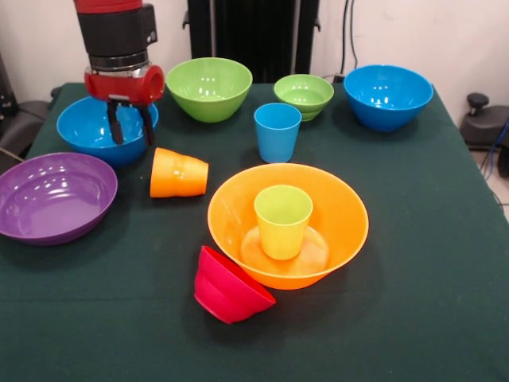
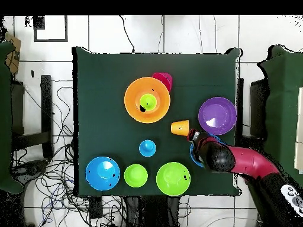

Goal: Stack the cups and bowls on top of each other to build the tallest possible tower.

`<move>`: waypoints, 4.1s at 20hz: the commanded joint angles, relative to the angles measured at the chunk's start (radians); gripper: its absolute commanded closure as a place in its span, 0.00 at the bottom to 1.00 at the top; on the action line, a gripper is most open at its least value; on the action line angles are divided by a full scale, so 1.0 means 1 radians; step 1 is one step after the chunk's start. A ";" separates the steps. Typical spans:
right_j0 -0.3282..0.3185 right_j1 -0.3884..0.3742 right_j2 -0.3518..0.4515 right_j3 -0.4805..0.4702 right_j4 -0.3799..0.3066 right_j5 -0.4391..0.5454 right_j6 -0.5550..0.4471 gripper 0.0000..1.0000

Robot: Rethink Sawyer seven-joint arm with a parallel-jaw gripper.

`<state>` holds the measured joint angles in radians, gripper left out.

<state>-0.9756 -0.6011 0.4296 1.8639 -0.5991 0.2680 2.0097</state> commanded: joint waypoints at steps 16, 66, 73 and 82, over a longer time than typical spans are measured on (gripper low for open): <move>0.100 0.062 -0.249 0.069 0.231 -0.105 0.278 0.00; 0.261 -0.031 -0.251 0.251 0.404 -0.243 0.309 0.00; 0.351 -0.060 -0.283 0.227 0.486 -0.199 0.323 0.00; 0.401 0.025 -0.322 0.143 0.508 -0.258 0.271 0.00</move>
<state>-0.6103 -0.6600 0.0822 2.0979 -0.1378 -0.0170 2.1574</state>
